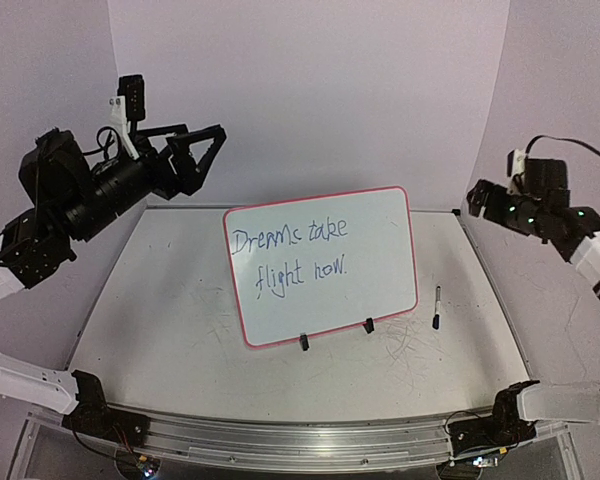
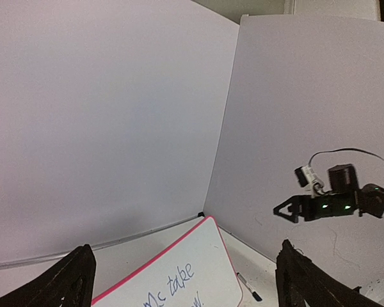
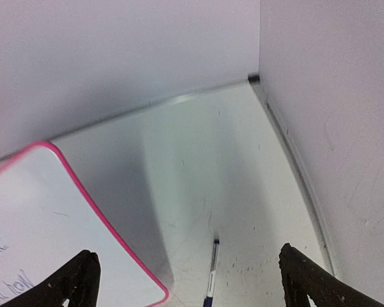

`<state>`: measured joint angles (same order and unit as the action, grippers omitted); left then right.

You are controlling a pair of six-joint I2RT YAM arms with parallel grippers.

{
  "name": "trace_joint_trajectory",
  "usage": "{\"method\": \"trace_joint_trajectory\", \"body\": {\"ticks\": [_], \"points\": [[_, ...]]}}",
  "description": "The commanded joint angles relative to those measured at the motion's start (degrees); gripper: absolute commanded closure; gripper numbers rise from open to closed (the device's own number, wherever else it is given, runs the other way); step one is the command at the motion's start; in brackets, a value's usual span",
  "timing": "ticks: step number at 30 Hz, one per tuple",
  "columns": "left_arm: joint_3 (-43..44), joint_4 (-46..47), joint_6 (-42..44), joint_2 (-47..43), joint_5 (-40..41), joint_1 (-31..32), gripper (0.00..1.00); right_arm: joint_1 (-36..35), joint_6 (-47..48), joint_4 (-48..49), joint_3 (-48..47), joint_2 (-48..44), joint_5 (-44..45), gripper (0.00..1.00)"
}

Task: Write a sentence on the whiteboard
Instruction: Reset both arms

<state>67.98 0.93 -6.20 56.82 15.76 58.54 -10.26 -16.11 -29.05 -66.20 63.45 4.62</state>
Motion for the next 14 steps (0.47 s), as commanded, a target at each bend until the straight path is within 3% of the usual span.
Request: {"method": "trace_joint_trajectory", "body": {"ticks": [1,9,14], "points": [[7.06,-0.32,4.66,-0.19,2.22,-0.15,0.00,0.13,6.49,1.03,-9.60,-9.55,2.10,0.02],[13.30,-0.58,8.38,-0.54,5.30,-0.16,0.01,0.13,9.31,2.18,-20.34,-16.67,-0.75,0.02],[13.68,-0.58,7.85,-1.69,7.96,-0.16,0.01,0.11,8.56,7.20,-16.38,-21.19,-3.93,0.02]]}}
